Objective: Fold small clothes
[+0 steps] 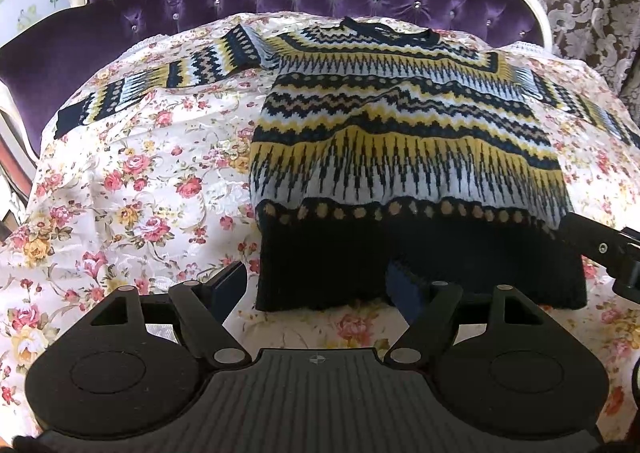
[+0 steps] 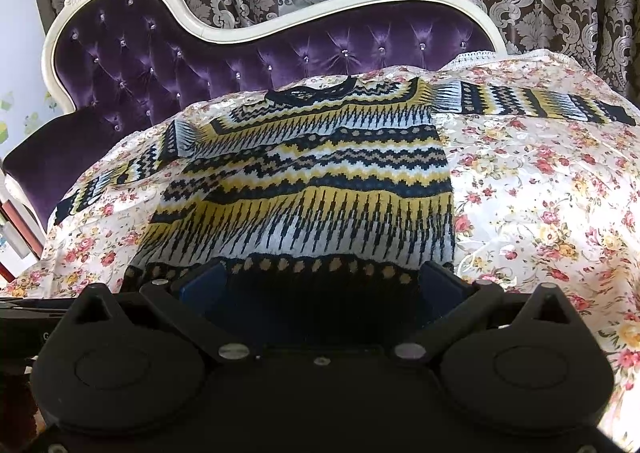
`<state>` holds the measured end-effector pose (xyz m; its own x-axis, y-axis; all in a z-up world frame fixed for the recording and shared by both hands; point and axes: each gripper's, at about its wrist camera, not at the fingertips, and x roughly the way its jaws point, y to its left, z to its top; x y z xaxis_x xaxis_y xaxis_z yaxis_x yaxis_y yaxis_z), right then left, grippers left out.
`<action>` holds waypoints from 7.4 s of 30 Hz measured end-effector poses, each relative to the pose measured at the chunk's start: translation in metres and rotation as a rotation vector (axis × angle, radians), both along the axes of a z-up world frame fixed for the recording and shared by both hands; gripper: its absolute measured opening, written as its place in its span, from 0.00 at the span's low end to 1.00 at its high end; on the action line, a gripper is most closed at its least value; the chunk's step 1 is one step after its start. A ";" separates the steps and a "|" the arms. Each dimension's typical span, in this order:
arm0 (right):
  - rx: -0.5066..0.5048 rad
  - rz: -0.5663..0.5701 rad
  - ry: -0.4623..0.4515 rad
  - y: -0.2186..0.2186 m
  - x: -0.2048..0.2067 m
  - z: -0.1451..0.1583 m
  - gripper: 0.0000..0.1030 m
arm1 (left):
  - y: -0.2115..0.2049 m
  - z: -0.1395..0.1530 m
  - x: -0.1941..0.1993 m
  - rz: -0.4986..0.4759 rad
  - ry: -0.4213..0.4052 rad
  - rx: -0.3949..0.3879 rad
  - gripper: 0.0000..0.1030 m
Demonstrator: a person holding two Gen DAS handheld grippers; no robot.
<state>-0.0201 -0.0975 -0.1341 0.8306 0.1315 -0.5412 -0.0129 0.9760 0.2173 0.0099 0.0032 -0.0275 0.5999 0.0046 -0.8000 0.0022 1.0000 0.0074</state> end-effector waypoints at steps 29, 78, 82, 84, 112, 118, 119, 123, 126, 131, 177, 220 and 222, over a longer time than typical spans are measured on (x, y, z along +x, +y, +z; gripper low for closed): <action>0.093 0.103 0.067 -0.007 0.024 0.002 1.00 | 0.011 0.004 0.012 -0.019 0.042 -0.133 0.73; 0.362 -0.421 0.012 -0.350 0.201 -0.029 1.00 | -0.046 -0.076 0.280 -0.155 -0.242 -0.003 0.91; 0.362 -0.494 0.014 -0.378 0.212 -0.034 1.00 | -0.044 -0.080 0.281 -0.160 -0.243 -0.006 0.93; 0.380 -0.525 0.021 -0.392 0.218 -0.038 1.00 | -0.041 -0.082 0.283 -0.161 -0.235 -0.028 0.94; 0.241 -0.520 -0.123 -0.393 0.244 0.036 0.13 | -0.042 -0.086 0.285 -0.160 -0.244 -0.011 0.98; 0.190 -0.255 -0.207 -0.298 0.278 0.108 0.13 | -0.041 -0.085 0.286 -0.161 -0.245 -0.011 0.98; 0.188 -0.208 -0.218 -0.279 0.284 0.117 0.13 | -0.041 -0.085 0.286 -0.160 -0.246 -0.012 0.98; 0.215 -0.020 -0.237 -0.199 0.314 0.139 0.13 | -0.041 -0.085 0.285 -0.160 -0.251 -0.013 0.98; 0.241 0.106 -0.226 -0.138 0.338 0.139 0.13 | -0.041 -0.085 0.285 -0.159 -0.255 -0.016 0.98; 0.263 0.262 -0.162 -0.048 0.373 0.118 0.13 | -0.040 -0.086 0.285 -0.157 -0.259 -0.022 0.98; 0.481 -0.103 -0.030 -0.200 0.326 -0.031 0.73 | -0.039 -0.085 0.283 -0.160 -0.266 -0.021 0.98; 0.381 -0.001 0.019 -0.178 0.331 -0.026 0.72 | 0.065 -0.064 0.366 0.133 -0.117 -0.586 0.10; 0.383 0.000 0.019 -0.178 0.331 -0.026 0.72 | 0.060 -0.059 0.362 0.117 -0.129 -0.538 0.07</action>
